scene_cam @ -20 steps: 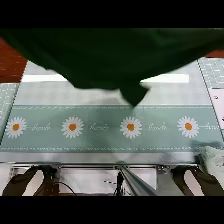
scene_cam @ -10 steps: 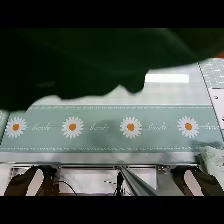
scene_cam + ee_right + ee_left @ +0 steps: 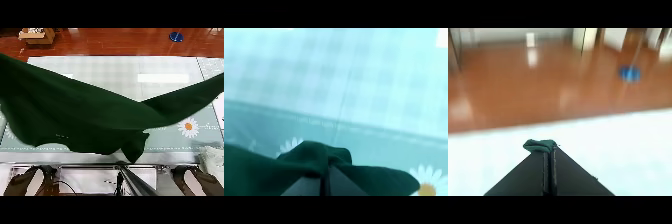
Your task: Fold the shirts.
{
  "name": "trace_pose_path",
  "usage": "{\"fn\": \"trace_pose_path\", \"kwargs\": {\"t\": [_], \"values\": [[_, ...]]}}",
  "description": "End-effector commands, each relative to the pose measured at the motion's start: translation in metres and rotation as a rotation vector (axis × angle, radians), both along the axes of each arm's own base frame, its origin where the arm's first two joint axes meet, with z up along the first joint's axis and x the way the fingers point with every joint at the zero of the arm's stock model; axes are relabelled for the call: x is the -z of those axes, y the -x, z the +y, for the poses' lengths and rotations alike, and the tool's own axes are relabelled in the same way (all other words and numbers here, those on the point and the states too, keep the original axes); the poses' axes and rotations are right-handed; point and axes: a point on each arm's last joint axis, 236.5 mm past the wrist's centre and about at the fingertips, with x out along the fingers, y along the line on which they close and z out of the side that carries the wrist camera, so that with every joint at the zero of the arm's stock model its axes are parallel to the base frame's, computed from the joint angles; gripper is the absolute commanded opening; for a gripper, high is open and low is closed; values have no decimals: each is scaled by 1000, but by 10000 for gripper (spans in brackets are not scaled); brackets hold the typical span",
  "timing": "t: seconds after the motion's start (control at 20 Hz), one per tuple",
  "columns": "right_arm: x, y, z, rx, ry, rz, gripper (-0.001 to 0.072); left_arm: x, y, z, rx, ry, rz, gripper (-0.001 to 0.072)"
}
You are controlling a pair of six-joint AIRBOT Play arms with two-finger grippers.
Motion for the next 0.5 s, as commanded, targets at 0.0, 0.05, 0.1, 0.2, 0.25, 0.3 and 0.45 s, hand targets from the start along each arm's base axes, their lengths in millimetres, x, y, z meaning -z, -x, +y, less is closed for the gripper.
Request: {"fn": "trace_pose_path", "kwargs": {"t": [0.0, 0.05, 0.1, 0.2, 0.25, 0.3, 0.45], "values": [[68, -11, -8, -13, 6, 296, 25, 91, -59, 23, -12, 49, 236, 21], [92, -25, -1, -40, 2, 366, 25, 114, -81, 25, 5, 70, 277, 21], [113, -41, 9, -74, 2, 411, 25, 136, -104, 25, 17, 109, 319, 20], [151, -88, 35, -162, 16, 419, 25, 180, -149, 11, 77, 130, 387, 20], [169, -116, 45, -168, 12, 395, 26, 201, -168, 4, 99, 119, 406, 20], [186, -147, 50, -149, 3, 356, 25, 222, -187, -2, 112, 109, 420, 21], [216, -223, 42, 6, -57, 234, 25, 271, -232, -8, 89, 119, 439, 21]]}}
